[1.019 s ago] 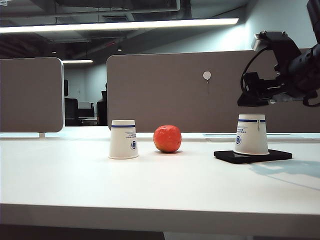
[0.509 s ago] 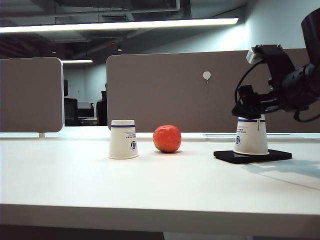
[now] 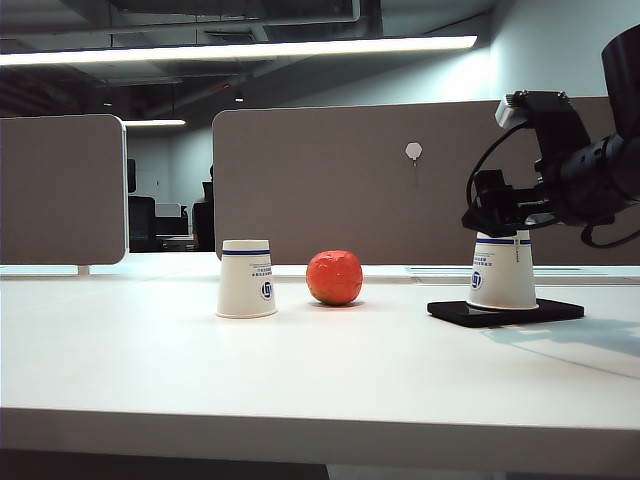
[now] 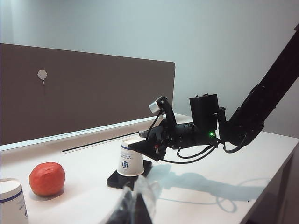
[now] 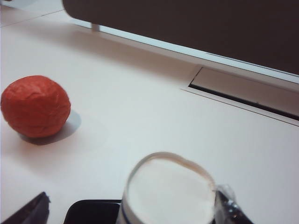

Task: Carefully pick up the cup on the right and stack it on top of the cup on the left.

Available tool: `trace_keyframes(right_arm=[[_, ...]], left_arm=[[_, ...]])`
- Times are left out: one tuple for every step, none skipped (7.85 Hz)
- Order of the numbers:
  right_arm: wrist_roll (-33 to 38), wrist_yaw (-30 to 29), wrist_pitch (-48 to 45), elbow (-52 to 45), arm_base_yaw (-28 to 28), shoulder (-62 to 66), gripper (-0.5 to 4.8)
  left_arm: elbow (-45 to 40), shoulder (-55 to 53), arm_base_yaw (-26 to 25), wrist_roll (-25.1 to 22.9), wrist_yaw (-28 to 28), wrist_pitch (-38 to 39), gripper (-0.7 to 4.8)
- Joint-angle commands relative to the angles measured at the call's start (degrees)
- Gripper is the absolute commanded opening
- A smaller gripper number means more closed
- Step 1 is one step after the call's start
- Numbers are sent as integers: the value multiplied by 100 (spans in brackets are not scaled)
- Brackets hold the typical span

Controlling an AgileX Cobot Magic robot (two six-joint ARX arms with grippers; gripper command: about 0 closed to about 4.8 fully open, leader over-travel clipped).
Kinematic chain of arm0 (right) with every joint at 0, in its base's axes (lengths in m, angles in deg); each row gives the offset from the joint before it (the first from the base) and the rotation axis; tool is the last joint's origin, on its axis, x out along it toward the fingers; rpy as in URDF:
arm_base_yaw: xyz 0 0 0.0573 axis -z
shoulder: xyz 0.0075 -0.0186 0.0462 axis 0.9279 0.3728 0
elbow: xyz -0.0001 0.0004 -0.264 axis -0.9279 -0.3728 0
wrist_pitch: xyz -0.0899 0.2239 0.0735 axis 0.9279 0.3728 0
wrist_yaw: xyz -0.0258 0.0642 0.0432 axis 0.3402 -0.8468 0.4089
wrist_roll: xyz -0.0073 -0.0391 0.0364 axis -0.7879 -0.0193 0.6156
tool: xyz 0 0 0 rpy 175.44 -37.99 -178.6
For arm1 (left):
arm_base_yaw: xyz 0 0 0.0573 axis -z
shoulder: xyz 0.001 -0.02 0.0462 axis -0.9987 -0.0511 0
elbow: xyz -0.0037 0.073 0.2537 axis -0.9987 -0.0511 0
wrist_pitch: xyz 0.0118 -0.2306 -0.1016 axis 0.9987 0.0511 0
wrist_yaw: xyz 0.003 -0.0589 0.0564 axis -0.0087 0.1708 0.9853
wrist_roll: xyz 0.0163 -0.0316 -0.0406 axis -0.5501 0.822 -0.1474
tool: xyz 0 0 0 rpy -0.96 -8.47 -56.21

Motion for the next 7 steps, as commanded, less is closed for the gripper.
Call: trace_keyframes(right_arm=[[186,190,-348,52,120,-20,479],[321,111,-376,52,256,-13,479],[321,-48,-365,52,249,-4,479],[321,-61,-376,52,240,35,479],[323,-140,-380,52,240,114,479],[321,-136,-420,52,240,225,479],[321,-136,-492,55,243,330,479]], left_arm=[[15,-2,0,-4,15,-77,-5],[15,-2,0,-4,15,-79,-5],[15,-2,0,-4,17,-81,-5],[15,-2,0,-2,15,-96,-5],[15,-2,0,-4,15,-96,-5],[15,-2,0,-4,15,-98,-5],[15,-2,0,-4,15,-98,-5]])
